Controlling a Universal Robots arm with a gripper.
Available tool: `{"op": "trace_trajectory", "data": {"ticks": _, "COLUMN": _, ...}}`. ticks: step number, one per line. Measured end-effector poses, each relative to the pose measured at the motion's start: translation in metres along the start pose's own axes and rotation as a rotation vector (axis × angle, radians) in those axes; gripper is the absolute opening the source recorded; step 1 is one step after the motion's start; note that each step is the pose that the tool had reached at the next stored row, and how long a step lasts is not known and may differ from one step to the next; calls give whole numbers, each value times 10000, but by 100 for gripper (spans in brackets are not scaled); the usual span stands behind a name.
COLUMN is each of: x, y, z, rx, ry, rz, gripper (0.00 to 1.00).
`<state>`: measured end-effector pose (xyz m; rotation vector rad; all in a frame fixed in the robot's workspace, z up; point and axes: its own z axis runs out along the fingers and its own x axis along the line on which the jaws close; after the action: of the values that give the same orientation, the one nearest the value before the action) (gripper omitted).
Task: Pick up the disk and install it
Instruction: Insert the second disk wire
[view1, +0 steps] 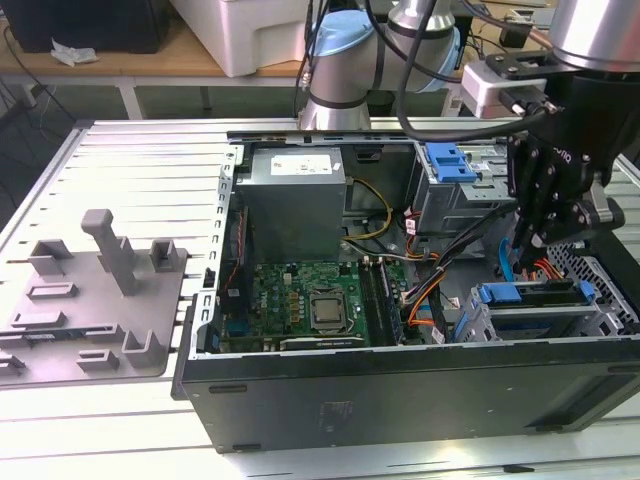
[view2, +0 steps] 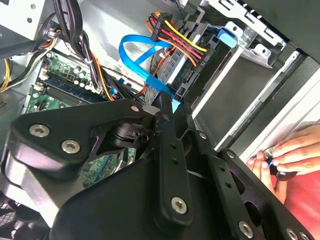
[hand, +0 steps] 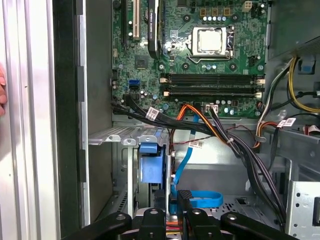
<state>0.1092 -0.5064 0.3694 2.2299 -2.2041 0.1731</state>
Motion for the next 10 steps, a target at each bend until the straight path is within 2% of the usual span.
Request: {"op": "trace_trajectory", "data": {"ticks": 10, "x": 35, "y": 1, "z": 27, "rx": 0, "ry": -1, "rz": 0, "gripper": 24}}
